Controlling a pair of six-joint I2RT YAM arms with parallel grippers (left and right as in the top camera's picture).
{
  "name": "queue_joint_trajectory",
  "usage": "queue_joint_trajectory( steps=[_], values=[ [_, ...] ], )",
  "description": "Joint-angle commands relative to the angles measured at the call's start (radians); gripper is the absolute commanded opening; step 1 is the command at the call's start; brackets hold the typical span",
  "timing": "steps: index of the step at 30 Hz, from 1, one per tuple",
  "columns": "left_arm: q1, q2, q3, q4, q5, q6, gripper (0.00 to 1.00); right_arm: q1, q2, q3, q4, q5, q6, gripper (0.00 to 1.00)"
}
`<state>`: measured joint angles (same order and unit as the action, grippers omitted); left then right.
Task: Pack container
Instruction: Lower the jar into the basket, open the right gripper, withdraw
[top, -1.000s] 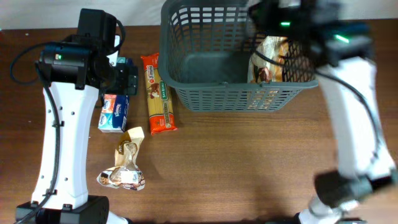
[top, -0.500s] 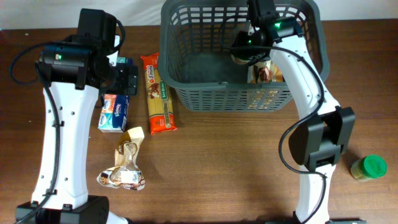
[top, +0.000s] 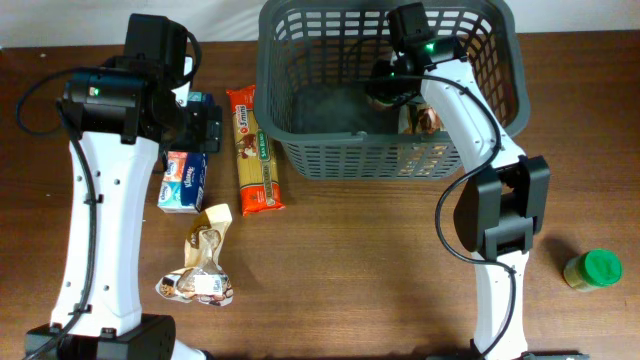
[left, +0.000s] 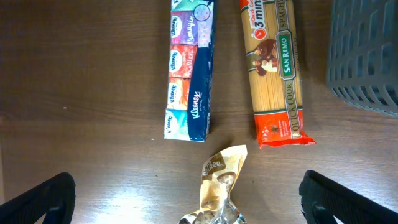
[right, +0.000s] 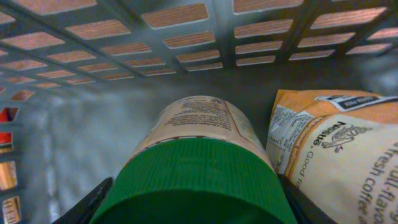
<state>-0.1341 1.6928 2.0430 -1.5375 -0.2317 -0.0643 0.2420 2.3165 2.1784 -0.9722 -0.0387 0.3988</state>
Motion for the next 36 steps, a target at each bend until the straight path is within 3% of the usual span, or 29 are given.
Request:
queue_joint_trajectory(
  steps=[1,14,22,27,36],
  values=[
    [0.004,0.003,-0.003,-0.001,0.008,0.005,0.99,0.002,-0.006,0.012,-0.007,-0.005,0.010,0.71],
    [0.004,0.003,-0.003,-0.001,0.008,0.004,0.99,-0.002,-0.223,0.114,-0.156,0.039,-0.026,0.72],
    [0.004,0.003,-0.003,-0.001,0.008,0.004,0.99,-0.037,-0.486,0.255,-0.280,0.418,-0.115,0.80],
    [0.004,0.003,-0.003,-0.001,0.008,0.005,0.99,-0.162,-0.616,0.257,-0.380,0.555,-0.114,0.81],
    [0.004,0.003,-0.003,-0.001,0.008,0.004,0.99,-0.533,-0.632,0.144,-0.692,0.444,0.134,0.85]
  ],
)
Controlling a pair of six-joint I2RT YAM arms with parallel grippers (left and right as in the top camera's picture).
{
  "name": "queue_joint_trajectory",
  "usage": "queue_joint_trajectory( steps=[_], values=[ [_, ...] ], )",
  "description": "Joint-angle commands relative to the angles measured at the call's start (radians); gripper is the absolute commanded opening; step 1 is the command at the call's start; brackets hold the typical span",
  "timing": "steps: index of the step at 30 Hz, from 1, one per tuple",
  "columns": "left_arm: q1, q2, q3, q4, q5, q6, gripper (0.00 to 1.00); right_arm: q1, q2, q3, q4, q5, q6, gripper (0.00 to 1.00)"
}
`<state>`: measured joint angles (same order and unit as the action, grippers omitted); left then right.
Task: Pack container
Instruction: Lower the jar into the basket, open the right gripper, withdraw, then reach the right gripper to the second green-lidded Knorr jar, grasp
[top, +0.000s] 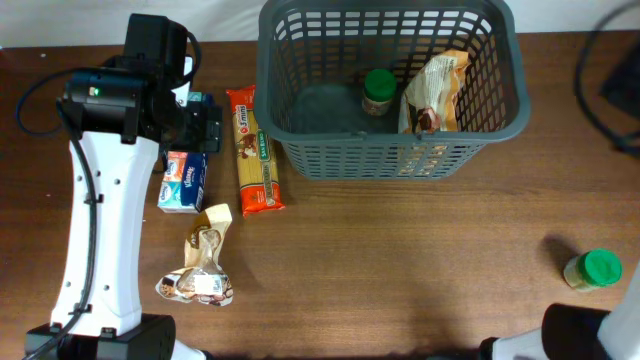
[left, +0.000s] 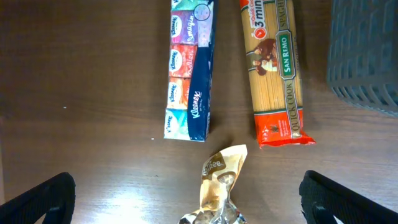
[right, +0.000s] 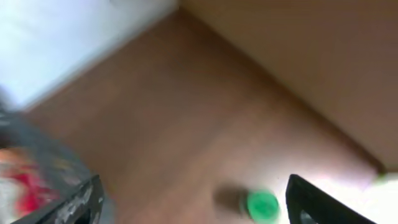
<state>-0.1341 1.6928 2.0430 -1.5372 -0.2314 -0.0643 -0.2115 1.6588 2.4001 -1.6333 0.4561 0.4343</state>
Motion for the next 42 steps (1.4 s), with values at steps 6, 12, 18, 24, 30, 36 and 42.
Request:
queue_joint_trajectory(
  steps=[6,12,18,24,30,36,42],
  values=[
    [0.004,0.003,-0.003,-0.001,0.008,0.004,0.99,-0.131,0.025,-0.345,-0.013,-0.093,0.098,0.88],
    [0.004,0.003,-0.003,-0.001,0.008,0.004,0.99,-0.131,0.025,-0.671,0.133,-0.192,0.095,0.89],
    [0.004,0.003,-0.003,-0.001,0.008,0.004,0.99,-0.155,0.022,-0.913,0.273,-0.346,0.047,0.89],
    [0.004,0.003,-0.003,-0.001,0.008,0.004,0.99,-0.238,-0.055,-0.985,0.303,-0.450,-0.028,0.88],
    [0.004,0.003,-0.003,-0.001,0.008,0.004,0.99,-0.379,-0.239,-1.012,0.257,-0.445,-0.096,0.88],
    [0.004,0.003,-0.003,-0.001,0.008,0.004,0.99,-0.472,-0.351,-1.086,0.266,-0.402,-0.105,0.91],
    [0.004,0.003,-0.003,-0.001,0.008,0.005,0.99,-0.612,-0.360,-1.284,0.389,-0.434,-0.052,0.93]
  ],
)
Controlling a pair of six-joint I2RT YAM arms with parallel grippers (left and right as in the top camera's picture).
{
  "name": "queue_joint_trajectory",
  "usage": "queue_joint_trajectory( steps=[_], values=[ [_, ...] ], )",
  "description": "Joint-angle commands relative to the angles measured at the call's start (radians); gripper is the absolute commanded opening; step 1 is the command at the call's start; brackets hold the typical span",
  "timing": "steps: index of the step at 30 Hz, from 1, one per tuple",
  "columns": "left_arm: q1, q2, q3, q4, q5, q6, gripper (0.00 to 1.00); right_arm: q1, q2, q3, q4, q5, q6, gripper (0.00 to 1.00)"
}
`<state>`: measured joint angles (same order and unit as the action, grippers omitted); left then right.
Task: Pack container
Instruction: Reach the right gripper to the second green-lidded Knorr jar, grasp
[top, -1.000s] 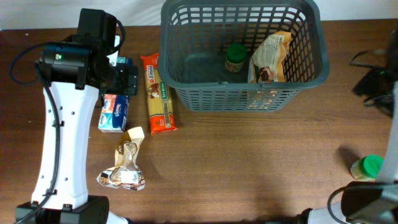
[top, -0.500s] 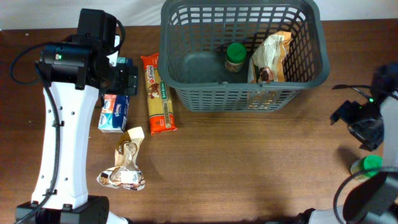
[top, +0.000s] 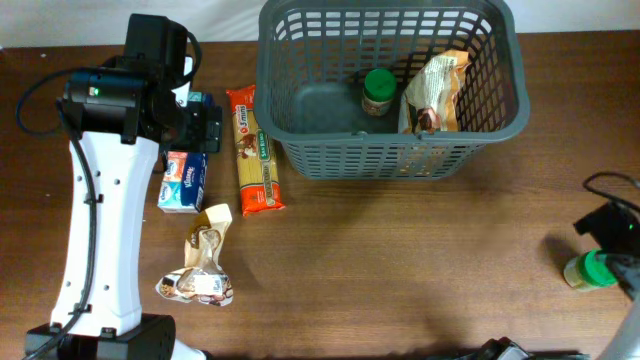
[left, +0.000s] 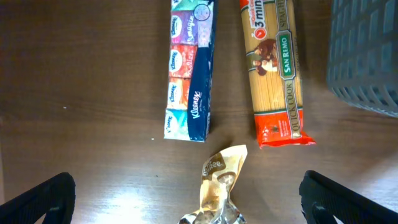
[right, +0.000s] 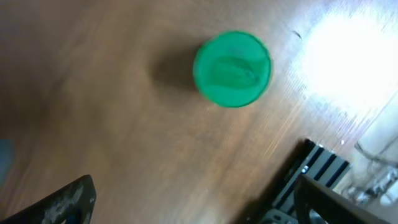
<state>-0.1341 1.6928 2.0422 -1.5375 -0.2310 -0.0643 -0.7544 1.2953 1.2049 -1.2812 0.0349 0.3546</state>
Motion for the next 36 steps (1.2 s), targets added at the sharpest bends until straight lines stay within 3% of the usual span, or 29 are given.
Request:
queue_joint_trajectory(
  steps=[1,9,36],
  values=[
    [0.004,0.003,-0.002,-0.001,0.007,0.004,0.99,-0.095,0.003,-0.121,0.069,-0.031,0.027,0.93],
    [0.004,0.003,-0.002,-0.001,0.007,0.004,0.99,-0.182,0.010,-0.188,0.165,-0.065,-0.006,0.93],
    [0.004,0.003,-0.002,-0.001,0.007,0.004,0.99,-0.184,0.326,-0.188,0.388,-0.072,0.047,0.93]
  ],
)
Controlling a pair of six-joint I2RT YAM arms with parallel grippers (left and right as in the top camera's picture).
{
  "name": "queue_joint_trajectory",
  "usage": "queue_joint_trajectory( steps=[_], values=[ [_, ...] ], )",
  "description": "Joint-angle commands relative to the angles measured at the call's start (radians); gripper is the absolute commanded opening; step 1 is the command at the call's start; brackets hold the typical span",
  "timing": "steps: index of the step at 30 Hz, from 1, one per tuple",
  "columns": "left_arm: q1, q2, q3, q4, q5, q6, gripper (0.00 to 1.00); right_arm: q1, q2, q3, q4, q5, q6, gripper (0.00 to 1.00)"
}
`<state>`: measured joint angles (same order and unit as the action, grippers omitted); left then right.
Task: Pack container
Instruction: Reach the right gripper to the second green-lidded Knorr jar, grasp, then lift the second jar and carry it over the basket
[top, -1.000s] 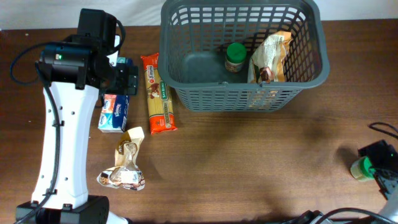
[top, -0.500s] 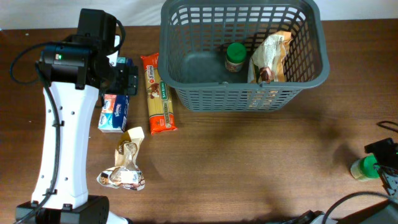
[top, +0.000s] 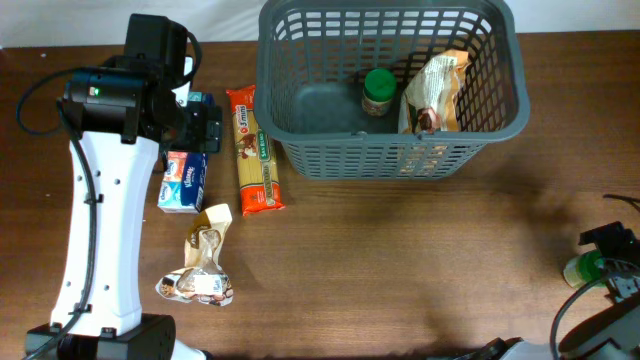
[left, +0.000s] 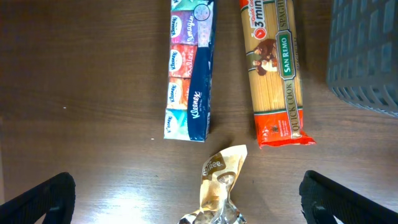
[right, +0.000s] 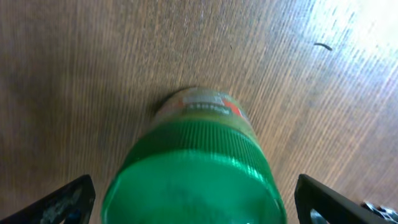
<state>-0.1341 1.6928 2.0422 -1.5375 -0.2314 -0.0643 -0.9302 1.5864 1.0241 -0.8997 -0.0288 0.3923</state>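
Note:
The grey basket (top: 300, 150) at the table's far side holds a green-lidded jar (top: 378, 92) and a tan coffee bag (top: 437, 88). A second green-lidded jar (right: 196, 171) stands on the table at the right edge (top: 577, 268). My right gripper (right: 196, 205) is open, one finger on each side of the lid with gaps showing. My left gripper (left: 189, 202) hangs open above a tissue pack (left: 189, 74), a spaghetti packet (left: 273, 68) and a crumpled snack bag (left: 217, 186).
The tissue pack (top: 183, 182), spaghetti packet (top: 252, 150) and snack bag (top: 203, 262) lie in a cluster left of the basket. The basket's corner (left: 367, 56) shows at the right of the left wrist view. The right arm sits near the table's right edge.
My right gripper was above the jar on the table, seeing its lid from a distance. Now it is lower, with the lid between its open fingers. The left arm has not moved.
My right gripper was inside the basket with a green-lidded jar between its fingers, next to the coffee bag. Then that jar stood alone in the basket and the gripper was off to the right. Later it was over the second jar, and now it straddles it.

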Motion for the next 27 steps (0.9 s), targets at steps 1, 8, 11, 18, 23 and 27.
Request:
queue_joint_trajectory(
  steps=[1,8,11,18,23,27],
  values=[
    [0.004,0.003,-0.002,-0.001,0.008,0.004,0.99,-0.008,0.041,-0.007,0.007,-0.004,0.009,0.93],
    [0.004,0.003,-0.002,-0.001,0.008,0.004,0.99,-0.008,0.059,-0.007,0.014,0.040,0.010,0.88],
    [0.004,0.003,-0.002,-0.001,0.008,0.004,0.99,-0.008,0.059,-0.007,0.020,0.041,0.014,0.81],
    [0.004,0.003,-0.002,-0.001,0.008,0.004,0.99,-0.008,0.059,-0.007,0.037,0.046,0.018,0.66],
    [0.004,0.003,-0.002,-0.001,0.008,0.005,0.99,-0.008,0.059,-0.007,0.035,0.066,0.044,0.57],
    [0.004,0.003,-0.002,-0.001,0.008,0.004,0.99,-0.008,0.059,-0.007,0.030,0.066,0.047,0.47]
  ],
)
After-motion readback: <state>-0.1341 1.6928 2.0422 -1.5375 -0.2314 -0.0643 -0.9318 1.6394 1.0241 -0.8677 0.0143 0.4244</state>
